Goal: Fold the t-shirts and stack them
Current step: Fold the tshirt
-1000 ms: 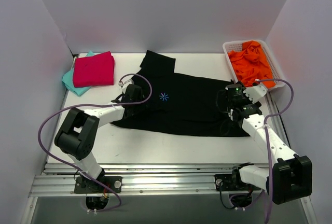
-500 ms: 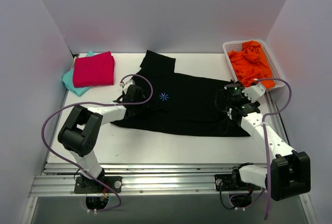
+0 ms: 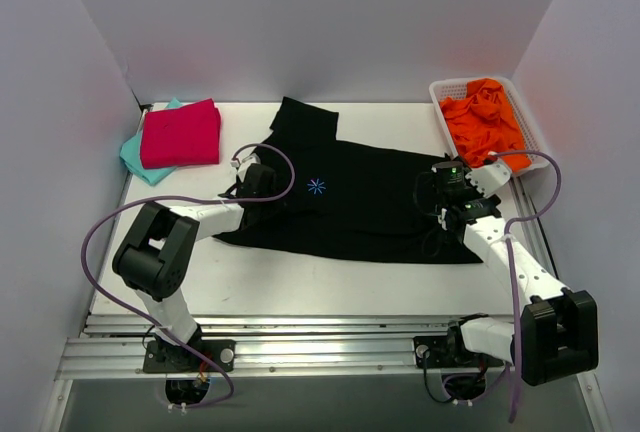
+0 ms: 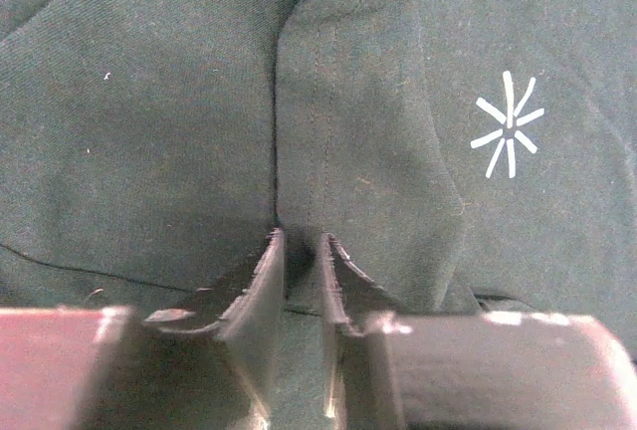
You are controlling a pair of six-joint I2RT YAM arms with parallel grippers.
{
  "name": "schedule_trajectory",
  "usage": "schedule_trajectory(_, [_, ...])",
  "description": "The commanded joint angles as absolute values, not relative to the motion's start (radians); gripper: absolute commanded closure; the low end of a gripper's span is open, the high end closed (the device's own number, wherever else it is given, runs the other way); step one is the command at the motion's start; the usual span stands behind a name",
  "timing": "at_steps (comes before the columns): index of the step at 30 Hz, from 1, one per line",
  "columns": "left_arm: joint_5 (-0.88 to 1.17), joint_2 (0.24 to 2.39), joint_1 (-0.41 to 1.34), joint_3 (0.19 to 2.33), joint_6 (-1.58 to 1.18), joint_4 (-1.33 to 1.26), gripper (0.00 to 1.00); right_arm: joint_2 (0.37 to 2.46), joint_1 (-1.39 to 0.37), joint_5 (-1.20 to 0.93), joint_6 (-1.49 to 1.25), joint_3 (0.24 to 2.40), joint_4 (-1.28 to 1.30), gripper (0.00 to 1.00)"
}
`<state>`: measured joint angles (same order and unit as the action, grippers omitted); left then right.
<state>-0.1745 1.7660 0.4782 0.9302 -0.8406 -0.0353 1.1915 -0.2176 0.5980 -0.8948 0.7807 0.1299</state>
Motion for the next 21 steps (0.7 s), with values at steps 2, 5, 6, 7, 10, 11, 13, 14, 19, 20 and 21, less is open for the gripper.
schedule_trajectory(2, [-0.166,1.779,0.483,0.974,-0.844,-0.075,0.8,1.207,-0.224,0.618,-0.888,0.775,0.129,0.18])
schedule_trajectory(5, [-0.163,1.793,0.483,0.988,-0.842,-0.075,0.9,1.209,-0.224,0.618,-0.888,0.775,0.127,0.18])
schedule_trajectory(6, [-0.161,1.799,0.483,0.989,-0.842,-0.077,0.92,1.209,-0.224,0.618,-0.888,0.775,0.129,0.18])
schedule_trajectory(7, [-0.158,1.801,0.483,0.991,-0.842,-0.08,0.96,1.209,-0.224,0.618,-0.888,0.776,0.129,0.18])
schedule_trajectory(10, [-0.158,1.798,0.483,0.994,-0.841,-0.084,0.98,1.209,-0.224,0.62,-0.888,0.776,0.13,0.18])
schedule_trajectory(11, [-0.16,1.795,0.482,0.999,-0.841,-0.081,0.98,1.209,-0.224,0.621,-0.888,0.775,0.13,0.18])
schedule_trajectory(13, [-0.161,1.786,0.477,1.023,-0.833,-0.066,0.98,1.21,-0.224,0.621,-0.89,0.775,0.13,0.18])
schedule_trajectory(14, [-0.161,1.784,0.477,1.038,-0.83,-0.058,0.98,1.209,-0.224,0.62,-0.89,0.776,0.132,0.18])
schedule_trajectory(19, [-0.16,1.807,0.476,1.141,-0.818,-0.044,0.98,1.207,-0.224,0.618,-0.891,0.776,0.132,0.18])
schedule_trajectory(20, [-0.158,1.83,0.476,1.179,-0.813,-0.052,0.98,1.207,-0.224,0.618,-0.893,0.776,0.132,0.18])
schedule_trajectory(21, [-0.155,1.847,0.474,1.202,-0.811,-0.058,0.98,1.204,-0.224,0.618,-0.893,0.776,0.133,0.18])
